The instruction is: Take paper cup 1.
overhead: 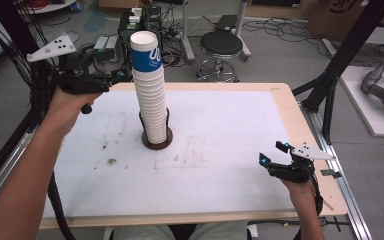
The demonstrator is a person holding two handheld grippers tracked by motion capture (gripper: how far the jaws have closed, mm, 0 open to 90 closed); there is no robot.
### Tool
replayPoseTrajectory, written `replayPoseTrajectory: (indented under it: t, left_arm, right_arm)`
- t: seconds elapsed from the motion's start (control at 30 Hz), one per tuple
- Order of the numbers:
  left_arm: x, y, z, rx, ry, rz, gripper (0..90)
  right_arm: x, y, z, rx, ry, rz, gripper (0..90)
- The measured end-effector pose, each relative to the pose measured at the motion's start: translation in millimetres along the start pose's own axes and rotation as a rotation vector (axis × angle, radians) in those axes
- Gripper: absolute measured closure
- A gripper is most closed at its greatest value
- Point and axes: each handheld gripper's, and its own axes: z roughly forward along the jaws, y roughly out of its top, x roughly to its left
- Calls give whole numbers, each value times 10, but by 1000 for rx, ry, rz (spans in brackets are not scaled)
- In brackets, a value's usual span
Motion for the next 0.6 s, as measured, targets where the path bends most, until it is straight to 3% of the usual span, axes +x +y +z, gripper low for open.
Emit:
replayPoseTrajectory:
  t: [0.3, 0.6]
  left_arm:
    - [77, 218, 220, 63, -15, 11, 157]
    - [87, 332, 432, 109, -26, 23, 157]
  right_arm:
    - [-2, 1, 6, -5, 1, -5, 197]
    - [-11, -7, 6, -3, 3, 0, 197]
